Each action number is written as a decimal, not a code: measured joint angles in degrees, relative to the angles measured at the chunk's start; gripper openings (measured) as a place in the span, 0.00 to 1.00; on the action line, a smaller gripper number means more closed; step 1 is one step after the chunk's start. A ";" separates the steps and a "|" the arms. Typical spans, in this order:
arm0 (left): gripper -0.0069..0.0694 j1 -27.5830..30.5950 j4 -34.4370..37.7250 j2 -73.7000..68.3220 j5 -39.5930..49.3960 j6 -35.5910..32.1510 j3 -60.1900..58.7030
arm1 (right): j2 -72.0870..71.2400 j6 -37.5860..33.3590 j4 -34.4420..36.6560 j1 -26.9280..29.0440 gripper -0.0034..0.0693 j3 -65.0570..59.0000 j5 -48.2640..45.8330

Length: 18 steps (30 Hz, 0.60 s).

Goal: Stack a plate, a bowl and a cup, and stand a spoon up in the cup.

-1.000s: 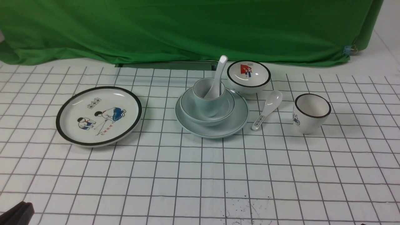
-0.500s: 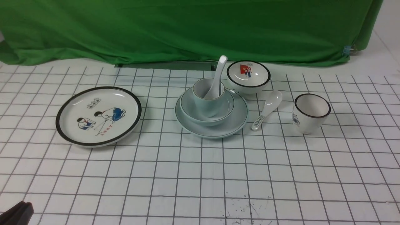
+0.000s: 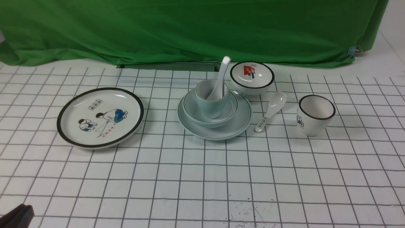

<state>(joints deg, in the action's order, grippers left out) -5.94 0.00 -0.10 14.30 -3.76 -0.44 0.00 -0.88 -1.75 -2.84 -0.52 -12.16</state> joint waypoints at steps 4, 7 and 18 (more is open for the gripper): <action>0.05 0.00 0.00 0.00 0.00 -0.03 0.00 | 0.00 0.13 0.00 -1.01 0.06 0.00 0.00; 0.05 0.00 0.00 0.00 0.00 -0.07 0.00 | -0.02 0.22 0.00 -1.42 0.06 0.00 0.00; 0.05 0.00 0.00 0.00 0.00 -0.21 0.00 | -0.02 3.00 0.00 -1.55 0.06 0.00 -0.38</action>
<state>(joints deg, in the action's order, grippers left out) -5.94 0.00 -0.10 14.30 -3.96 -0.44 -0.02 2.12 -1.75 -4.38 -0.52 -12.54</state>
